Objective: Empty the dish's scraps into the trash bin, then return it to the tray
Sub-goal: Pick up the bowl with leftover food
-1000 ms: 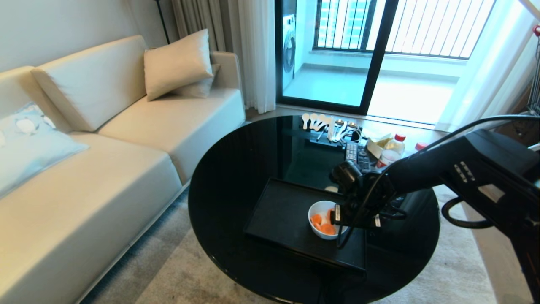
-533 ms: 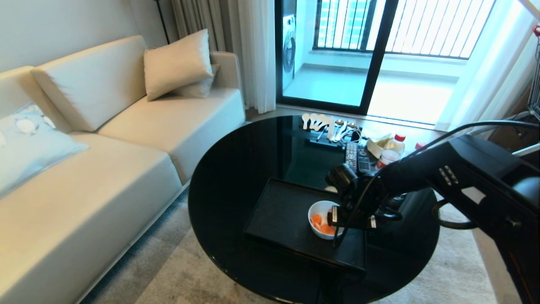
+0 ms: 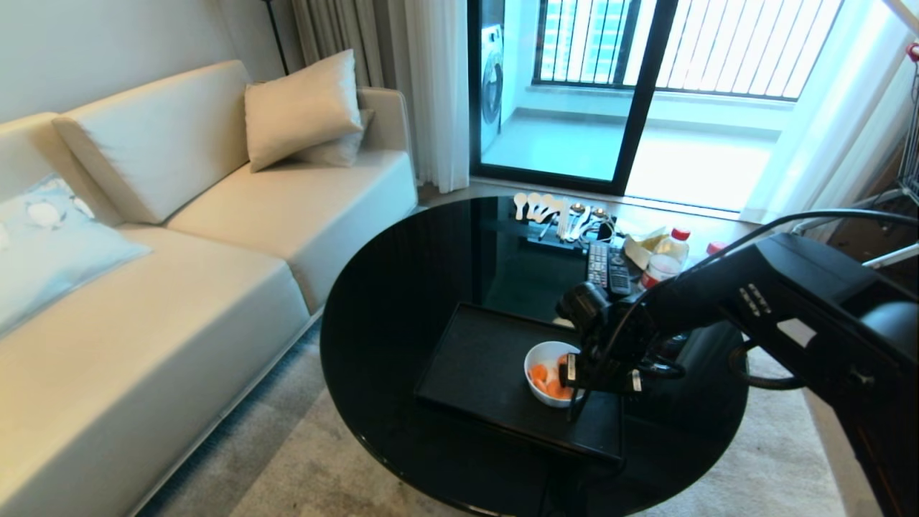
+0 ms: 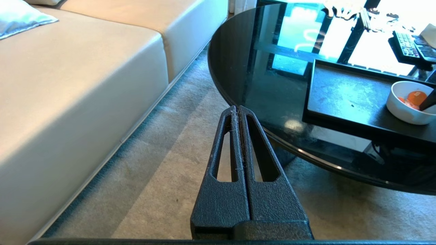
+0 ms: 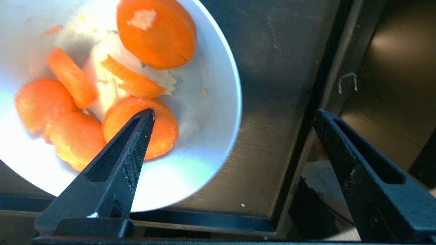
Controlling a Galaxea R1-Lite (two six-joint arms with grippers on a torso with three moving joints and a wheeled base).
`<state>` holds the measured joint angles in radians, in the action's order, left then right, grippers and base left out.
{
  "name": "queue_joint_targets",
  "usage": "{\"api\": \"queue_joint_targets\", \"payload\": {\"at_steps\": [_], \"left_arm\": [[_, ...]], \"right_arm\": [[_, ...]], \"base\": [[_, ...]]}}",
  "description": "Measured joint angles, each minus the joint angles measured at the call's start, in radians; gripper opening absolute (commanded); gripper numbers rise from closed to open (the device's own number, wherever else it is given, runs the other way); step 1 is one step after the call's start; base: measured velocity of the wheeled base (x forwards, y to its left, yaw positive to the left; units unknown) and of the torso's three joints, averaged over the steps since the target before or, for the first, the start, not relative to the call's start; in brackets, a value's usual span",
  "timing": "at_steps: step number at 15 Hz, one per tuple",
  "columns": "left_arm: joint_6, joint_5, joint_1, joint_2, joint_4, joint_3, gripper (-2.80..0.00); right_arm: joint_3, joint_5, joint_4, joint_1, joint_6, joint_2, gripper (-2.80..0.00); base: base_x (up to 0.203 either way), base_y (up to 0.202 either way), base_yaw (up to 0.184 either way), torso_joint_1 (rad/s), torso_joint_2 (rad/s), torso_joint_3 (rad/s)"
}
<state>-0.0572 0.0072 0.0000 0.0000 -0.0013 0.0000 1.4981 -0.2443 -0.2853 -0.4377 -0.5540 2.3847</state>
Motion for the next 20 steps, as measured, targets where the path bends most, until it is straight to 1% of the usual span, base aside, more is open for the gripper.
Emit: {"api": "queue_joint_targets", "payload": {"at_steps": [2,3,12,18,20], "left_arm": [[0.000,0.000,0.000,0.000,0.000,0.000,-2.80],[0.000,0.000,0.000,0.000,0.000,0.000,-2.80],[0.000,0.000,0.000,0.000,0.000,0.000,-2.80],[0.000,0.000,0.000,0.000,0.000,0.000,-2.80],[0.000,0.000,0.000,0.000,0.000,0.000,-2.80]], "right_arm": [[0.000,0.000,0.022,0.000,-0.001,0.003,0.00],[0.000,0.000,0.024,0.001,-0.001,0.004,-2.80],[0.028,0.000,0.039,0.001,-0.002,0.021,-2.80],[0.018,0.002,0.035,0.000,-0.005,0.020,-2.80],[0.017,0.002,0.028,0.000,-0.040,0.015,-2.80]], "base": [[0.000,0.000,0.000,0.000,0.00,0.000],[0.000,0.000,0.000,0.000,0.00,0.000],[0.000,0.000,0.000,0.000,0.00,0.000],[0.000,0.000,0.000,0.000,0.00,0.000],[0.000,0.000,0.000,0.000,0.00,0.000]]}}
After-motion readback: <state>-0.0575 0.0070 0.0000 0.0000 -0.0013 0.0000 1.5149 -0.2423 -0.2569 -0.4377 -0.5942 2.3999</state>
